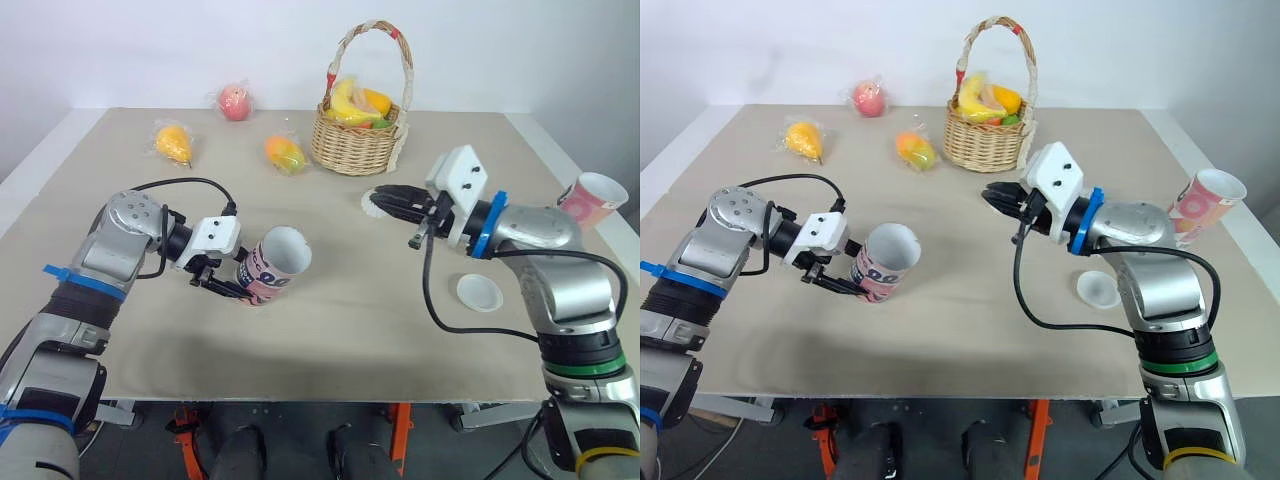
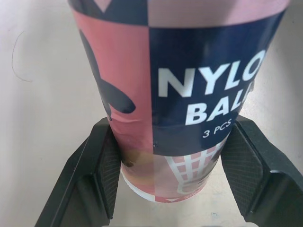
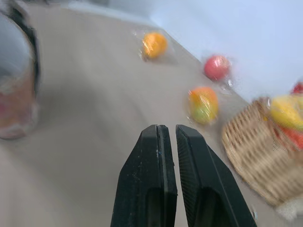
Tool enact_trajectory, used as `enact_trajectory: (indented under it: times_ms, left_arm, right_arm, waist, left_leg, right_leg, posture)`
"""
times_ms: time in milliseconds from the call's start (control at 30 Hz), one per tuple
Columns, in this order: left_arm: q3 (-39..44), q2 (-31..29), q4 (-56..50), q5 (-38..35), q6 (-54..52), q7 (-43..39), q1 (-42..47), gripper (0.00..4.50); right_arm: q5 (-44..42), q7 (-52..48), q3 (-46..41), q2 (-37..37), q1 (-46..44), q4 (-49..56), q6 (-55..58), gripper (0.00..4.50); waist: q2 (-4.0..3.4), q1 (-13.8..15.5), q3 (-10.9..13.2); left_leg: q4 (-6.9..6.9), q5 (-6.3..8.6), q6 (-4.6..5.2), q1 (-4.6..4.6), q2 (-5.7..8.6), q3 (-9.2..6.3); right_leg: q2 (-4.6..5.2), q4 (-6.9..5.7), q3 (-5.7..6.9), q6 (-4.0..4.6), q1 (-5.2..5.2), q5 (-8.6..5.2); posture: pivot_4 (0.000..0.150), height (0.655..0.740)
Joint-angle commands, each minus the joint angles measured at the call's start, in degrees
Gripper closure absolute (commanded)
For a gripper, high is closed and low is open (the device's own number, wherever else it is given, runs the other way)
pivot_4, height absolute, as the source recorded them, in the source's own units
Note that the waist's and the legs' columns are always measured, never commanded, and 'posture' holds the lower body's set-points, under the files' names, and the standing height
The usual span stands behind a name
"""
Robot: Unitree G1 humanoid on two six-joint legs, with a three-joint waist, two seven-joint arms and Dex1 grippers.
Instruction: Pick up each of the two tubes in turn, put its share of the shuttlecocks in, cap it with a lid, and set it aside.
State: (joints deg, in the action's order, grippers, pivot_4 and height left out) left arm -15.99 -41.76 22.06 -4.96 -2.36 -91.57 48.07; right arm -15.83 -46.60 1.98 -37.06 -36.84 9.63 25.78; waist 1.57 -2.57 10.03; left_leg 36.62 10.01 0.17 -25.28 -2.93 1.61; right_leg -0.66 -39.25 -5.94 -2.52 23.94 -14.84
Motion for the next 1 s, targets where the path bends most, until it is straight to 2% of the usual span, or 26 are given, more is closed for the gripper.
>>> enact_trajectory:
  times_ms: [33,67,200,367,733,867,1000]
  left_arm:
    - [-0.81,0.39,-0.01,0.2,0.29,-0.92,0.16,1.69]
    - [-0.76,0.43,0.01,0.25,0.27,-0.92,0.15,1.69]
    - [-0.56,0.49,-0.03,0.23,0.14,-0.9,0.11,1.69]
    - [-0.35,0.64,0.25,0.35,0.2,-0.73,0.21,1.69]
    - [0.33,0.42,-0.85,-0.04,-0.69,-0.12,-0.54,1.69]
    - [0.47,0.27,-1.19,-0.11,-1.05,-0.07,-0.61,1.69]
    - [0.51,0.19,-1.54,-0.15,-1.33,-0.02,-0.74,1.69]
  right_arm:
    - [0.08,2.82,1.93,3.35,-0.69,-2.9,5.18,3.06]
    - [2.36,4.47,3.67,4.43,-0.88,-5.32,5.38,2.68]
    - [7.14,12.99,4.31,10.75,-6.36,-19.89,4.03,2.68]
    - [9.03,16.32,3.32,15.45,-13.87,-35.17,-0.83,2.68]
    - [14.52,24.82,1.29,17.63,-25.41,-67.11,-13.5,2.68]
    - [15.33,26.97,-0.08,16.63,-27.76,-73.56,-15.66,2.68]
    - [15.76,26.27,-0.73,16.09,-28.39,-75.74,-16.55,2.68]
  waist:
    - [0.0,0.04,-0.01]
    - [0.0,0.06,-0.01]
    - [0.0,-0.04,-0.01]
    - [-0.01,-0.15,0.0]
    - [-0.01,-0.1,0.0]
    - [-0.02,-0.13,0.0]
    - [-0.02,-0.14,0.0]
  left_leg:
    - [-0.02,0.0,0.0,-0.04,0.02,0.0]
    - [-0.02,0.0,0.0,-0.07,0.02,-0.01]
    - [0.0,0.0,0.0,-0.07,0.03,0.0]
    - [-0.01,-0.02,0.0,-0.13,0.06,0.03]
    - [-0.08,-0.02,0.0,-0.13,0.09,0.0]
    - [-0.09,-0.02,0.0,-0.12,0.08,-0.01]
    - [-0.09,-0.02,0.0,-0.13,0.09,-0.01]
  right_leg:
    - [0.01,0.0,-0.03,0.15,0.03,0.07]
    - [0.01,0.0,-0.02,0.33,0.04,0.18]
    - [0.01,0.0,-0.01,0.35,0.05,0.21]
    - [0.03,0.0,-0.08,0.31,0.1,0.23]
    - [0.06,0.02,-0.03,0.33,0.1,0.2]
    - [0.05,0.01,-0.03,0.34,0.1,0.21]
    - [0.06,0.01,-0.03,0.33,0.1,0.21]
  posture:
    - [0.15,0.7393]
    - [0.15,0.7393]
    - [0.15,0.7393]
    - [0.15,0.7393]
    - [0.15,0.7393]
    - [0.15,0.7393]
    - [0.15,0.7393]
